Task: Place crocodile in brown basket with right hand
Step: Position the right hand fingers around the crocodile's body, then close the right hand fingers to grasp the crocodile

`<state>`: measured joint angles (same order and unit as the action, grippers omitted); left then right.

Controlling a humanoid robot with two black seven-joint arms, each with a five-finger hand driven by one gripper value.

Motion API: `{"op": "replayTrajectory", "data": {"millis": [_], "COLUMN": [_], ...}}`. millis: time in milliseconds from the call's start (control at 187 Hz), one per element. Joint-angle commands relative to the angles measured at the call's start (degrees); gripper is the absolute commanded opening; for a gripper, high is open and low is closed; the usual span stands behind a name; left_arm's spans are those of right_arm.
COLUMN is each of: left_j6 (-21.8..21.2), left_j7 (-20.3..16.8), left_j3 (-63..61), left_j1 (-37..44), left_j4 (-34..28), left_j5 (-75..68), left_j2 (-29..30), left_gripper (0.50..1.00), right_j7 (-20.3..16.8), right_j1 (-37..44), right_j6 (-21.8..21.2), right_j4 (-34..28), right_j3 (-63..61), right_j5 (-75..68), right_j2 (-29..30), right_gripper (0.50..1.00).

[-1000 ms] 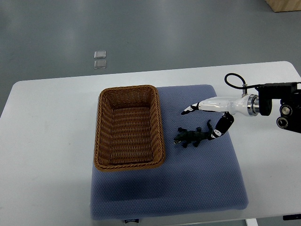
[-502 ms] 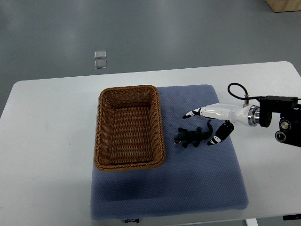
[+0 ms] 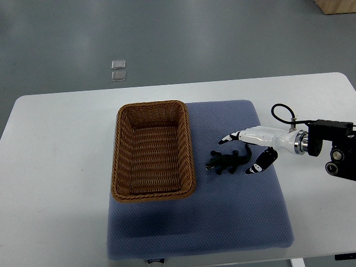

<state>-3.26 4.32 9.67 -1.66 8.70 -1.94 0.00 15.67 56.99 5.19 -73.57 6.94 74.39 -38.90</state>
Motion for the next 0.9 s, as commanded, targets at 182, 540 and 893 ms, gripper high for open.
{"op": "replayTrajectory", "data": {"millis": [182,540,893], "left_j6": [0.01,0.01,0.01], "left_j7": [-0.01,-0.01,-0.01], "left_j3": [0.00,0.00,0.00], "left_j1": [-0.01,-0.01,-0.01], "left_j4": [0.00,0.00,0.00], "left_j5": [0.00,0.00,0.00], "left_j2": [0.00,0.00,0.00], "left_gripper": [1.000,1.000,1.000], "right_j7": [0.06,-0.90,-0.90], "right_j1": [-0.83,-0.91,-1.88], "right_j6": [0.18,1.32,3.60], "right_j4": [0.10,2.47,2.56], "right_j3": [0.00,-0.08,0.00], "right_j5": [2.51,6.73,14.91], "right_j2": [2.25,3.48,3.48], "right_gripper": [0.846,0.846,0.834]}}
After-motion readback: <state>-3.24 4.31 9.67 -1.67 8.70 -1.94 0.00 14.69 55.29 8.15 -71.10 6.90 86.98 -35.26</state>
